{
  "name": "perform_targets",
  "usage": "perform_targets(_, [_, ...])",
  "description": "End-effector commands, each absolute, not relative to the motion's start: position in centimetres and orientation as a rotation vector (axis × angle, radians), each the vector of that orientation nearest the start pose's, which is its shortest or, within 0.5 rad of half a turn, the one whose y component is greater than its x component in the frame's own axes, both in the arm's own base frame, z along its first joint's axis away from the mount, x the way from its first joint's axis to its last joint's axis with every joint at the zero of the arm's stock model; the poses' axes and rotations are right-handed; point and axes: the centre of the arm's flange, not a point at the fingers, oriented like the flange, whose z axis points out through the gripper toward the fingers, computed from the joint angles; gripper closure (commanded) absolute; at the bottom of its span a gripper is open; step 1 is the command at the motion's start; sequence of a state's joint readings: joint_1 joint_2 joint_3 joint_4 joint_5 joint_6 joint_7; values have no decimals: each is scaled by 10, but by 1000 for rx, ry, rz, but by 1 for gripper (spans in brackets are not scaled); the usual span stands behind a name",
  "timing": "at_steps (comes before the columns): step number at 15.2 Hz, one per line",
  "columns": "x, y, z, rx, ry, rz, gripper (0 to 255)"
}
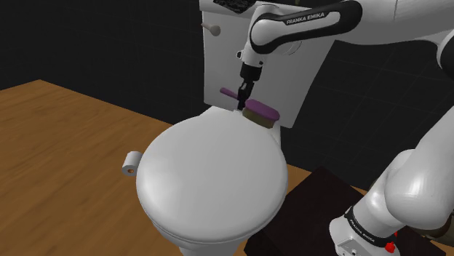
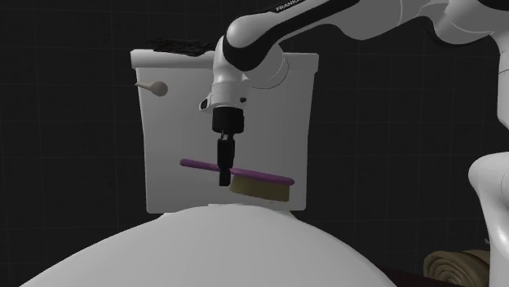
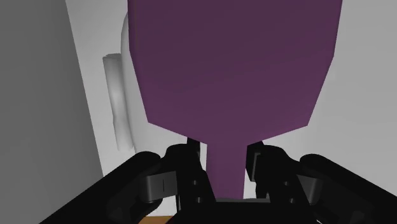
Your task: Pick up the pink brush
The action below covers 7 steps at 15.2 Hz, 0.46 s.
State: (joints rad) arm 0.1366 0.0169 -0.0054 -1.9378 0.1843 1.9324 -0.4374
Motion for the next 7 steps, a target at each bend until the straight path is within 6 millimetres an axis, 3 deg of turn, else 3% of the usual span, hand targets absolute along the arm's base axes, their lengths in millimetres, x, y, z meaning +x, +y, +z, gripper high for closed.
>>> perform_targets(1, [554,86,482,-2876,-736,-6,255])
perform_targets(5, [554,86,503,-2876,-736,-6,255])
perform_targets(7, [554,86,504,-2876,-736,-6,255])
